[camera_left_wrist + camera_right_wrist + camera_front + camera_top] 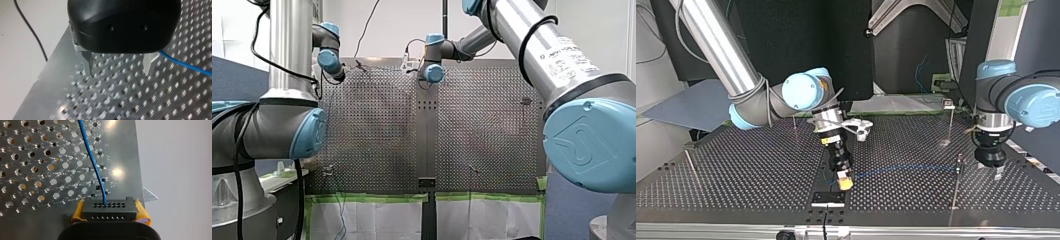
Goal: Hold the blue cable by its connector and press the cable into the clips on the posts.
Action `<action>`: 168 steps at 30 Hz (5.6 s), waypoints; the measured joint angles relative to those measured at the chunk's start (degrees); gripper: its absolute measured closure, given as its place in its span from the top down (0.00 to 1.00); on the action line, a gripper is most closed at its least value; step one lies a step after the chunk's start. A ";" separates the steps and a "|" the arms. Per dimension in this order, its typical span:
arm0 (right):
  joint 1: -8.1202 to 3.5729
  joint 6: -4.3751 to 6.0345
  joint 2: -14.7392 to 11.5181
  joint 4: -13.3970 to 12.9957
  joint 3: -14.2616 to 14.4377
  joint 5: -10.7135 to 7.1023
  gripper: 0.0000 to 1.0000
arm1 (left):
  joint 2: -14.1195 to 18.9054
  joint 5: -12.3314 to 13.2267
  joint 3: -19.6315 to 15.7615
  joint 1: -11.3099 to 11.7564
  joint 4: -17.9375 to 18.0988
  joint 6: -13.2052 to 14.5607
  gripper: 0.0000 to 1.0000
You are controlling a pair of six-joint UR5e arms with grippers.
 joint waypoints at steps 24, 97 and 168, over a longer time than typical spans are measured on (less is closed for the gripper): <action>-0.08 -0.17 0.00 1.07 0.04 -0.22 0.00 | 11.25 5.32 -7.89 -1.04 -11.26 -0.37 1.00; -0.17 0.27 0.68 1.36 0.05 -0.25 0.00 | 15.01 9.33 -6.77 -5.96 -7.27 11.89 1.00; -0.74 -0.17 1.17 1.58 0.64 -0.29 0.00 | 0.71 -15.42 3.03 -19.82 1.45 18.10 0.00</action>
